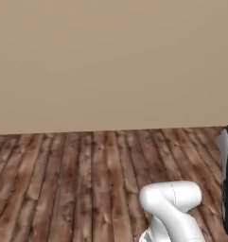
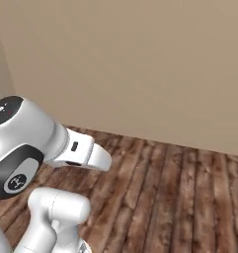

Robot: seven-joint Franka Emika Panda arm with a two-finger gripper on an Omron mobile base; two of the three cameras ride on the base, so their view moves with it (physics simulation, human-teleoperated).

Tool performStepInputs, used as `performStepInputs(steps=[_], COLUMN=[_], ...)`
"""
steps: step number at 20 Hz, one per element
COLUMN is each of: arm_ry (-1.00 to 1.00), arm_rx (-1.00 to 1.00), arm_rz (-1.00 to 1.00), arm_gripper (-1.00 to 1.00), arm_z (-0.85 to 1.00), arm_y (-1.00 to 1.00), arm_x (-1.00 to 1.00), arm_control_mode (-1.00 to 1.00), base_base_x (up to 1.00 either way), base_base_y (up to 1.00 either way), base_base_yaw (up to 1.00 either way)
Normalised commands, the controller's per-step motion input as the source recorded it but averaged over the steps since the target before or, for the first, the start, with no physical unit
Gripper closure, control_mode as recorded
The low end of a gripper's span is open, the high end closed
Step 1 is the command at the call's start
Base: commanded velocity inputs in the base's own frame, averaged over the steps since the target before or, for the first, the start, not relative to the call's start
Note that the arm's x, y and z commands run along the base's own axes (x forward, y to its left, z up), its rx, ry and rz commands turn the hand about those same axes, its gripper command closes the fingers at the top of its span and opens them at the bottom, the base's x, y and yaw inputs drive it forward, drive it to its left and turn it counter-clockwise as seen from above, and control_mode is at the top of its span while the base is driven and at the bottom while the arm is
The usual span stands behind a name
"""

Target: There is a bowl on the dining counter. Grab a lemon wedge from the fridge and place it in the bowl. Then get the liquor bottle and glass cup from the cabinet and place them next to the bowl.

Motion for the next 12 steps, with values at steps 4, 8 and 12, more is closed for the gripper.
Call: performStepInputs(steps=[4, 8, 12], arm_ry=[0.0, 0.0, 0.0], arm_rx=[0.0, 0.0, 0.0], arm_rz=[0.0, 0.0, 0.0], arm_gripper=[1.0, 1.0, 1.0], arm_z=[0.0, 0.0, 0.0], arm_y=[0.0, 0.0, 0.0], arm_x=[0.0, 0.0, 0.0], arm_control_mode=[1.0, 1.0, 1.0], base_base_x=[0.85, 0.82, 0.86], base_base_y=[-0.15, -0.12, -0.11], base_base_yaw=[-0.46, -0.5, -0.52])
